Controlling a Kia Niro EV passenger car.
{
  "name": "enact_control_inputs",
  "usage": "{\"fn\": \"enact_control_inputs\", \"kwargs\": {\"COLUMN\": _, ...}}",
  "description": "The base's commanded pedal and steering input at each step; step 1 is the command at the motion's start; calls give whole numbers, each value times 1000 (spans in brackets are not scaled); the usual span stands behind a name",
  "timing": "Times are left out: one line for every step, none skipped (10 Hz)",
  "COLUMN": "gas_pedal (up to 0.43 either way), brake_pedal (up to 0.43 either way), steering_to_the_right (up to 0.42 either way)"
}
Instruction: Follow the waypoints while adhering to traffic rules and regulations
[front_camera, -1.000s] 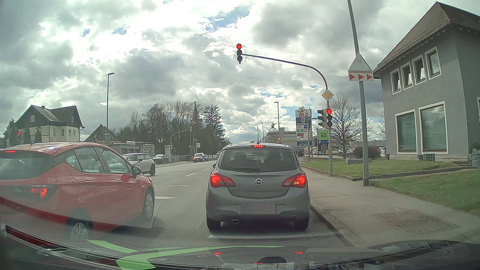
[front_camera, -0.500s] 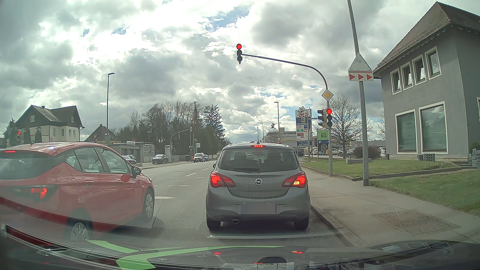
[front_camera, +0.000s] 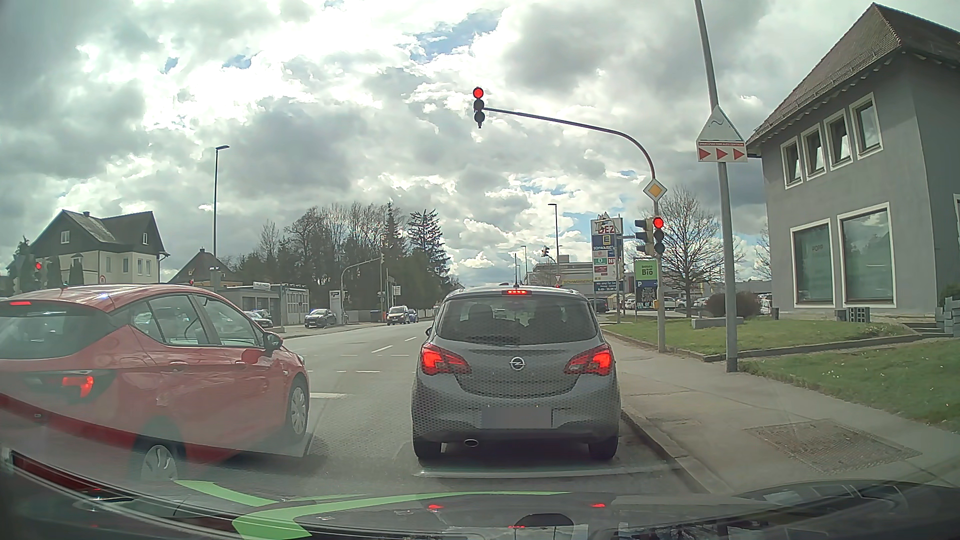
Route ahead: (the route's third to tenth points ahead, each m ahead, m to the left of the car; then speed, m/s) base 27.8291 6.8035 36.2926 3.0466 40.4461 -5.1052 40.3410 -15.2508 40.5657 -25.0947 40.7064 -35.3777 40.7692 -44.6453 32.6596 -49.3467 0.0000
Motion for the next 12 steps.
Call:
{"fn": "enact_control_inputs", "kwargs": {"gas_pedal": 0, "brake_pedal": 317, "steering_to_the_right": -4}}
{"fn": "enact_control_inputs", "kwargs": {"gas_pedal": 0, "brake_pedal": 317, "steering_to_the_right": -4}}
{"fn": "enact_control_inputs", "kwargs": {"gas_pedal": 0, "brake_pedal": 317, "steering_to_the_right": -4}}
{"fn": "enact_control_inputs", "kwargs": {"gas_pedal": 0, "brake_pedal": 317, "steering_to_the_right": -3}}
{"fn": "enact_control_inputs", "kwargs": {"gas_pedal": 0, "brake_pedal": 317, "steering_to_the_right": -3}}
{"fn": "enact_control_inputs", "kwargs": {"gas_pedal": 0, "brake_pedal": 317, "steering_to_the_right": -4}}
{"fn": "enact_control_inputs", "kwargs": {"gas_pedal": 0, "brake_pedal": 317, "steering_to_the_right": -4}}
{"fn": "enact_control_inputs", "kwargs": {"gas_pedal": 0, "brake_pedal": 317, "steering_to_the_right": -4}}
{"fn": "enact_control_inputs", "kwargs": {"gas_pedal": 0, "brake_pedal": 317, "steering_to_the_right": -4}}
{"fn": "enact_control_inputs", "kwargs": {"gas_pedal": 0, "brake_pedal": 317, "steering_to_the_right": -4}}
{"fn": "enact_control_inputs", "kwargs": {"gas_pedal": 0, "brake_pedal": 317, "steering_to_the_right": -4}}
{"fn": "enact_control_inputs", "kwargs": {"gas_pedal": 0, "brake_pedal": 317, "steering_to_the_right": -4}}
